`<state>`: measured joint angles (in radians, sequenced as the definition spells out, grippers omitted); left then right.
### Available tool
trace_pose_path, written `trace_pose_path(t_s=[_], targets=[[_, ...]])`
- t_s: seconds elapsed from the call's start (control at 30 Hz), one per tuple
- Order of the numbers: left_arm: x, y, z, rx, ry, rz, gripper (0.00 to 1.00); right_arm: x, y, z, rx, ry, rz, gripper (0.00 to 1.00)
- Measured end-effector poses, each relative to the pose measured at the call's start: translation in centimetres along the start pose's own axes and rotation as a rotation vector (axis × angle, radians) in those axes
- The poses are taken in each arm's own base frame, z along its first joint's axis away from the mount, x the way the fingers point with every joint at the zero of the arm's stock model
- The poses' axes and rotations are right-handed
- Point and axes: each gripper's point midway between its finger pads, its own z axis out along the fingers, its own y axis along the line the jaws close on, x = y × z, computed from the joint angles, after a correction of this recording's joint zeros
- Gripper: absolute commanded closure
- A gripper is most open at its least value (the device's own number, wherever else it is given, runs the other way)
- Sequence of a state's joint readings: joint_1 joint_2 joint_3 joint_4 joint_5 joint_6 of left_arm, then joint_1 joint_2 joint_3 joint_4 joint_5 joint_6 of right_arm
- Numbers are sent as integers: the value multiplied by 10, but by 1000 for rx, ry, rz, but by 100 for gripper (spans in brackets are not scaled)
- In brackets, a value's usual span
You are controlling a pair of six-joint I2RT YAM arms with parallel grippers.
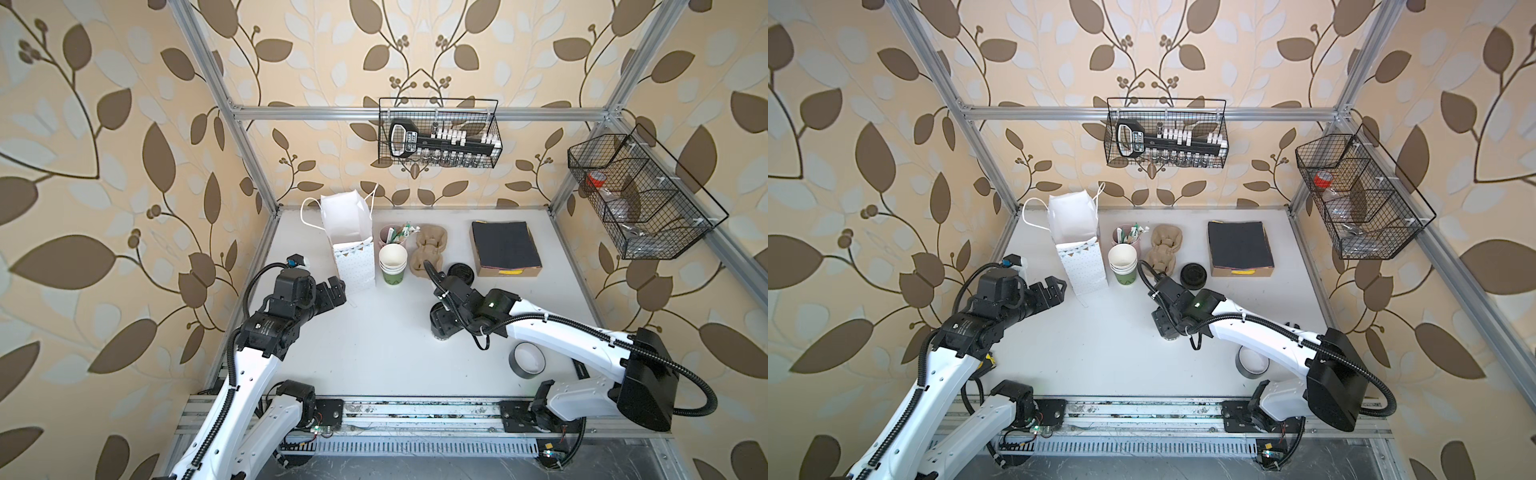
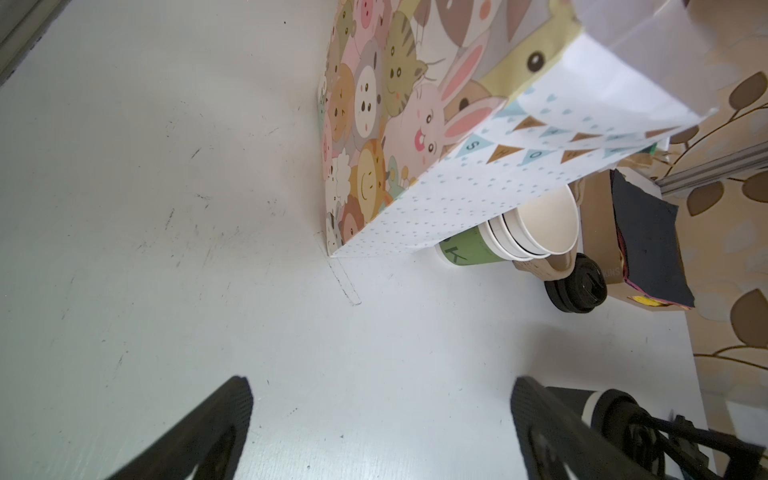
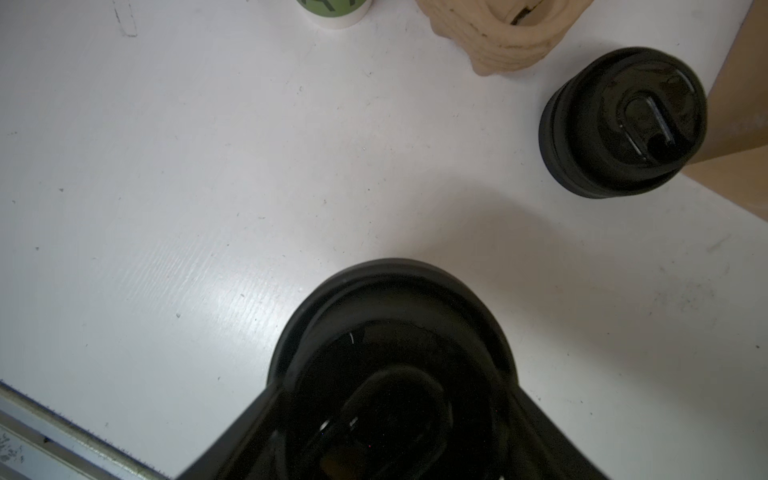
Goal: Pack the takeout coffee
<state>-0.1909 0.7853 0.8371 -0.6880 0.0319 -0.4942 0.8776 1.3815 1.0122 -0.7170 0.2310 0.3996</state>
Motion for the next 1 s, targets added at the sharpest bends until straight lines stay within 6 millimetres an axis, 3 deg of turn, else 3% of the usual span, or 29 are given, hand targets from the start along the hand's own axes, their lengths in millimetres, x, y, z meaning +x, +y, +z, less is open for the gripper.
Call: trace_pose_path(t_s=[0.47, 0.63, 1.0], targets=[[26, -16, 28, 58, 200, 19, 5, 15, 7, -9, -47, 66, -50, 24], [29, -20, 29, 75, 221, 29, 5, 15, 7, -10, -47, 63, -51, 18], [38, -27, 29, 92, 258, 65, 5, 18, 8, -17, -56, 67, -59, 18]])
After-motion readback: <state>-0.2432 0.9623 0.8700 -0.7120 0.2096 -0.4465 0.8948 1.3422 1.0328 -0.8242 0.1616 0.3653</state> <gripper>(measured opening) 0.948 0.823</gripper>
